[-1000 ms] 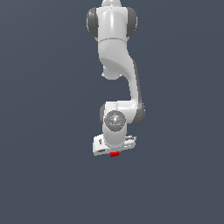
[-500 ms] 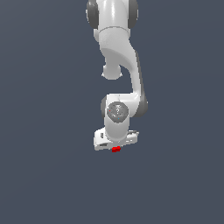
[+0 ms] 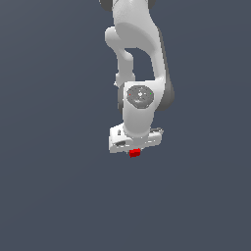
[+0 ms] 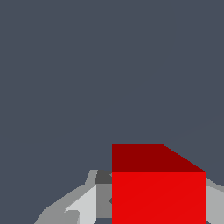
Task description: Pick up the red cube and move it to a goal position.
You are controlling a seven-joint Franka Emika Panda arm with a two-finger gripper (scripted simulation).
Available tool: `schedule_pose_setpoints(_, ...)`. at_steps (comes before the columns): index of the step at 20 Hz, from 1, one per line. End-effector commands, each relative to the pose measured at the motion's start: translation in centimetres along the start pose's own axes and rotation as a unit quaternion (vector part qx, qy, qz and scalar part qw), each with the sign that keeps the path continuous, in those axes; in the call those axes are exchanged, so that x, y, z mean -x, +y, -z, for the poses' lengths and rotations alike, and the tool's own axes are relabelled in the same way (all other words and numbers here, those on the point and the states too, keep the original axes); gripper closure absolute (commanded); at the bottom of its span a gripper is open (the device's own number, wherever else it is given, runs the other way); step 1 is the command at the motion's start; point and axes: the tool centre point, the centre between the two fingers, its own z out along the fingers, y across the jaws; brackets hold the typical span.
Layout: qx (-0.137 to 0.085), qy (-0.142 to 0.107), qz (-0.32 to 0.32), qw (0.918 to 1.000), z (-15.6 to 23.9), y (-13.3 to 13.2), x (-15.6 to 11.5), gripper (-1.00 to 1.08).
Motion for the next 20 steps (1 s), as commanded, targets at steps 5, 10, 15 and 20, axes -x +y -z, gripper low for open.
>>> schedule_pose_setpoints(5,0.000,0.001,0.000,1.0000,6.1,-2.0,2.3,1.08)
schedule_pose_setpoints(10,0.000,0.001,0.000,1.0000,11.2,-3.7,4.2,1.08)
schedule_pose_setpoints(15,0.000,0.001,0.000,1.0000,16.0,-5.3,5.9,1.08)
schedule_pose_setpoints(20,0.000,0.001,0.000,1.0000,19.9,-6.5,7.2,1.08)
